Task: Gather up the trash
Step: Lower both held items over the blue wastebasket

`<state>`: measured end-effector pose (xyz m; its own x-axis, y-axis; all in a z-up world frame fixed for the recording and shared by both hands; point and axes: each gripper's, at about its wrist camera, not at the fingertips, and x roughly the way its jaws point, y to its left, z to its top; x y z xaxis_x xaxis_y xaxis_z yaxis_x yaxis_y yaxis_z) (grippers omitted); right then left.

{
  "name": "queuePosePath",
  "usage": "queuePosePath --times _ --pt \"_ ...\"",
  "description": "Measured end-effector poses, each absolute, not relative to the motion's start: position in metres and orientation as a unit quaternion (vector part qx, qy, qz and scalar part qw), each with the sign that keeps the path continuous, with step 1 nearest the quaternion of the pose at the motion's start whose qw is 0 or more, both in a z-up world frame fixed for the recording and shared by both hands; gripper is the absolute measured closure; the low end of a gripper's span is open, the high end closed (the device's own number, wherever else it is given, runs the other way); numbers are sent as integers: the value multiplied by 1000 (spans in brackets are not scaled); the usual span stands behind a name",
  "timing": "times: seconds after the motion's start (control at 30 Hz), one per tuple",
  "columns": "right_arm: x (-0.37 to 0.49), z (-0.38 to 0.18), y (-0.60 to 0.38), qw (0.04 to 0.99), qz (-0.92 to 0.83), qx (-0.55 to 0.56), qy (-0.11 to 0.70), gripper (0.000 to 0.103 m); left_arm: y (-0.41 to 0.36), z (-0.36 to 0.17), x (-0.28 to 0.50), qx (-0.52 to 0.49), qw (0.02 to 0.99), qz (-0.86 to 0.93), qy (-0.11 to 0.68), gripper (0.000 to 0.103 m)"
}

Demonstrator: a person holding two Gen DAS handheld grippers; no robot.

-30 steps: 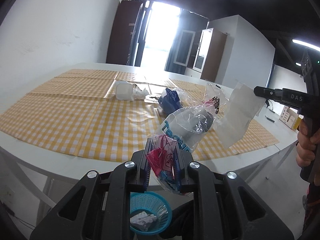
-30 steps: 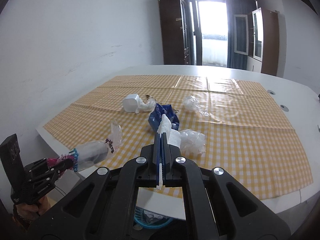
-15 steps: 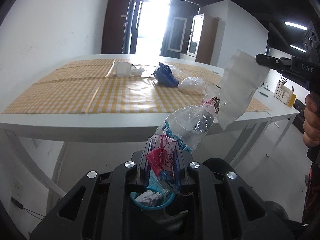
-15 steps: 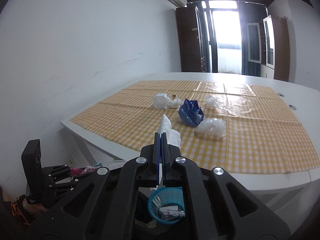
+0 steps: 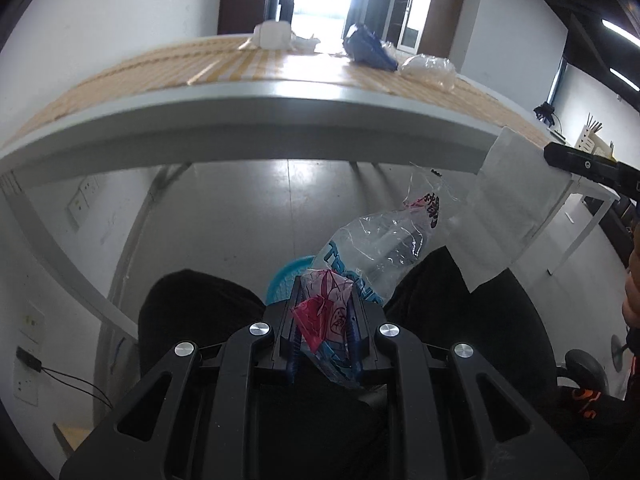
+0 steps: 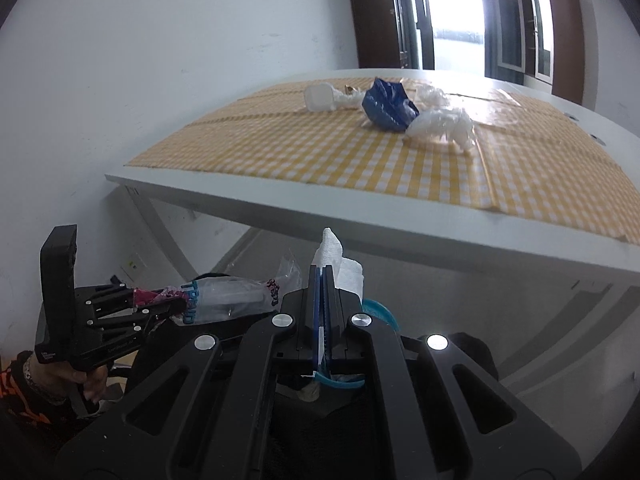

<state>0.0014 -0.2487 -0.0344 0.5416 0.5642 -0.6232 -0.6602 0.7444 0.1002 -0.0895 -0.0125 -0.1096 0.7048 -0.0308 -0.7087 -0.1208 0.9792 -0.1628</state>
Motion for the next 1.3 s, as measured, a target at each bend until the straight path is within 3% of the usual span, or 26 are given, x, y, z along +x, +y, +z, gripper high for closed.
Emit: queuePosePath --times 0.7,1.3 --pt "76 -191 -205 826 308 -111 458 102 7 -239 24 -113 838 70 529 86" --pt "164 -283 -173 793 238 -96 552 102 23 -323 119 -173 772 92 605 86"
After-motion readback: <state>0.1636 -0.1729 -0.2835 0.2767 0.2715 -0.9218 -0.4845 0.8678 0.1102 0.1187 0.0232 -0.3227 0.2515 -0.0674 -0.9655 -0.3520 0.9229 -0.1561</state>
